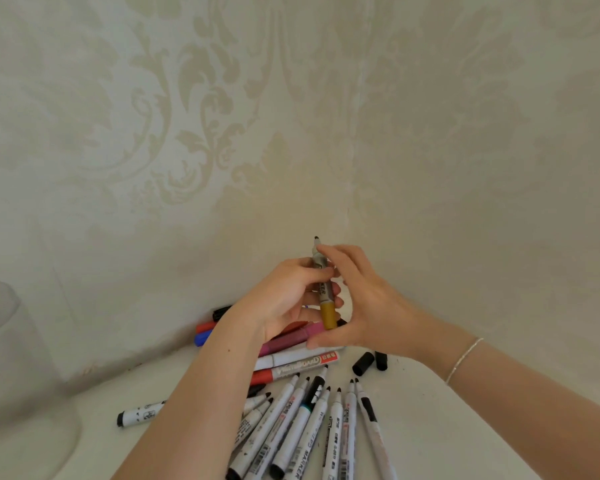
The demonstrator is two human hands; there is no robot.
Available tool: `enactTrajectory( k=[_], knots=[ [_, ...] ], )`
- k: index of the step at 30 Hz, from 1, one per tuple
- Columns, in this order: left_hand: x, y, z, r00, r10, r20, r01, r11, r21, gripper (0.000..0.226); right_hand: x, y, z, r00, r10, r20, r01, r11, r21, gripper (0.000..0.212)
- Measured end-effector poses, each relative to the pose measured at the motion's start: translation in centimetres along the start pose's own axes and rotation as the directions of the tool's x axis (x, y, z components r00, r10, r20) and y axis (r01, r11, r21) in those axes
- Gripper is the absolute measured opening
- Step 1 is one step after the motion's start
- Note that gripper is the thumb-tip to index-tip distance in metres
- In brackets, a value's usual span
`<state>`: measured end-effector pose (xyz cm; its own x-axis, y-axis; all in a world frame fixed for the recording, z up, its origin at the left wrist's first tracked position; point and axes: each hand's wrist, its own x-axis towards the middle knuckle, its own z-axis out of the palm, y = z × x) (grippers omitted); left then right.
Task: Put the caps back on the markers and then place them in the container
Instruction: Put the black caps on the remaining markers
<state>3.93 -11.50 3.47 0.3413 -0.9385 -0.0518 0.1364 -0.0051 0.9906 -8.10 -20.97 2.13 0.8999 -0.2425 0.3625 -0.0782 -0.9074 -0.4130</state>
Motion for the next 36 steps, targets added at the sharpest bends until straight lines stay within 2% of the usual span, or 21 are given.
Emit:
enactTrajectory(
  k=[5, 7, 10, 18, 25, 28, 31, 34, 36],
  knots=[
    [-0.2, 0.2, -0.4, 0.998, 0.017, 0.059, -0.021, 0.997, 0.077, 0.016, 0.1, -0.4, -0.3, 0.999, -0.044, 0.012, 0.045, 0.995, -0.092, 0.122],
    [-0.4, 0.1, -0.2, 0.996, 0.0, 0.09, -0.011, 0.993, 0.117, 0.018, 0.1, -0.5, -0.2, 0.995, -0.085, 0.045, 0.091, 0.984, -0.154, 0.12],
    [-0.5, 0.0, 0.0, 0.99, -0.02, 0.143, 0.002, 0.992, 0.126, 0.02, 0.1, -0.5, 0.1, 0.994, -0.095, 0.055, 0.102, 0.983, -0.151, 0.114],
    [-0.2, -0.6, 0.6, 0.985, -0.013, 0.172, 0.001, 0.998, 0.068, 0.014, 0.0, 0.7, 0.3, 0.988, -0.156, -0.015, 0.15, 0.967, -0.207, 0.106],
    [-0.2, -0.7, 0.4, 0.984, -0.031, 0.178, 0.023, 0.999, 0.043, 0.014, 0.3, 0.9, 0.9, 0.968, -0.226, -0.11, 0.203, 0.961, -0.189, 0.093],
    [-0.1, -0.7, 0.6, 0.989, -0.024, 0.145, 0.019, 0.999, 0.036, 0.014, 0.3, 1.2, 0.9, 0.98, -0.19, -0.061, 0.173, 0.962, -0.212, 0.105],
    [0.0, -1.0, 1.0, 0.997, -0.036, 0.062, 0.031, 0.996, 0.081, 0.018, -0.1, 1.6, 0.9, 0.992, -0.112, 0.058, 0.123, 0.965, -0.232, 0.12],
    [0.5, -1.5, 0.5, 0.99, -0.027, -0.138, 0.046, 0.99, 0.137, 0.022, -1.5, 2.6, 0.6, 0.994, -0.079, 0.069, 0.095, 0.959, -0.268, 0.115],
    [0.9, -1.5, -0.3, 0.962, -0.012, -0.274, 0.044, 0.993, 0.114, 0.024, -2.5, 4.0, 0.5, 1.0, 0.011, 0.018, -0.005, 0.944, -0.33, 0.101]
  ],
)
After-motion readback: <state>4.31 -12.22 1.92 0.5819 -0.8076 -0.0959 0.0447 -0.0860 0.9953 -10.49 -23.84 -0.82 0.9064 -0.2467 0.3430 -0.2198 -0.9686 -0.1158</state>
